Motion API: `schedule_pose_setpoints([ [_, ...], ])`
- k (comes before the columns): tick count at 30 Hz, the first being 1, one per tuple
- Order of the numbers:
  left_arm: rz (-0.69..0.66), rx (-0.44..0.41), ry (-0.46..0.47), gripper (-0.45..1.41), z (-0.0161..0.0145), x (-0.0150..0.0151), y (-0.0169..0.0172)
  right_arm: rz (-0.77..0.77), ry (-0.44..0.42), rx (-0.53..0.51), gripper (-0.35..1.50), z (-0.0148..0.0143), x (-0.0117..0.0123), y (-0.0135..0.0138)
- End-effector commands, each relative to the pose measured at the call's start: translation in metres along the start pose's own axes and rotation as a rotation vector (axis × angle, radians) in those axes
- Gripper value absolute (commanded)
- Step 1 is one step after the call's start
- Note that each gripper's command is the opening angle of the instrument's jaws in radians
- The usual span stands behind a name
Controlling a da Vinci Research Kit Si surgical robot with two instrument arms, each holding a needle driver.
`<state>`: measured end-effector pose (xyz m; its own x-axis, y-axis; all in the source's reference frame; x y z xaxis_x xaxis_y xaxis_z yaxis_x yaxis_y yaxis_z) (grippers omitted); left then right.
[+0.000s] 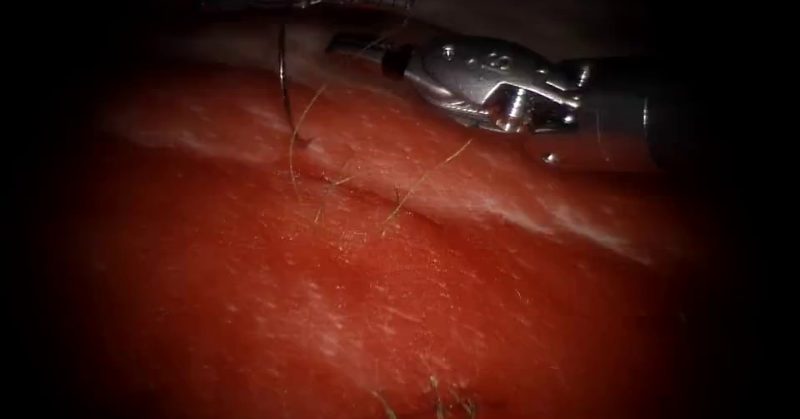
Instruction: Wound Closure
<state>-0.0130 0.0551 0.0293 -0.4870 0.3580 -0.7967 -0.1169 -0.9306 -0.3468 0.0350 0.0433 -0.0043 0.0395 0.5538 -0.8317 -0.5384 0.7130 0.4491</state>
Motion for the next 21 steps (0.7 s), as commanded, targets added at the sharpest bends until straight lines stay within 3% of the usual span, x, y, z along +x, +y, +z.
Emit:
schedule_pose_setpoints([
  [1,0.005,-0.004,-0.001,-0.35,0.0010,-0.0007,0.0001,0.000,0.019,0.008,-0.35,0.0017,0.0005,-0.0004],
  [15,-0.013,-0.004,-0.011,-0.35,0.0032,-0.0041,-0.0032,0.007,0.178,0.140,-0.35,0.0019,0.0002,-0.0043],
  [21,-0.052,0.003,-0.023,-0.35,0.0054,-0.0083,-0.0042,0.020,0.218,0.191,-0.35,0.0016,0.0001,-0.0069],
])
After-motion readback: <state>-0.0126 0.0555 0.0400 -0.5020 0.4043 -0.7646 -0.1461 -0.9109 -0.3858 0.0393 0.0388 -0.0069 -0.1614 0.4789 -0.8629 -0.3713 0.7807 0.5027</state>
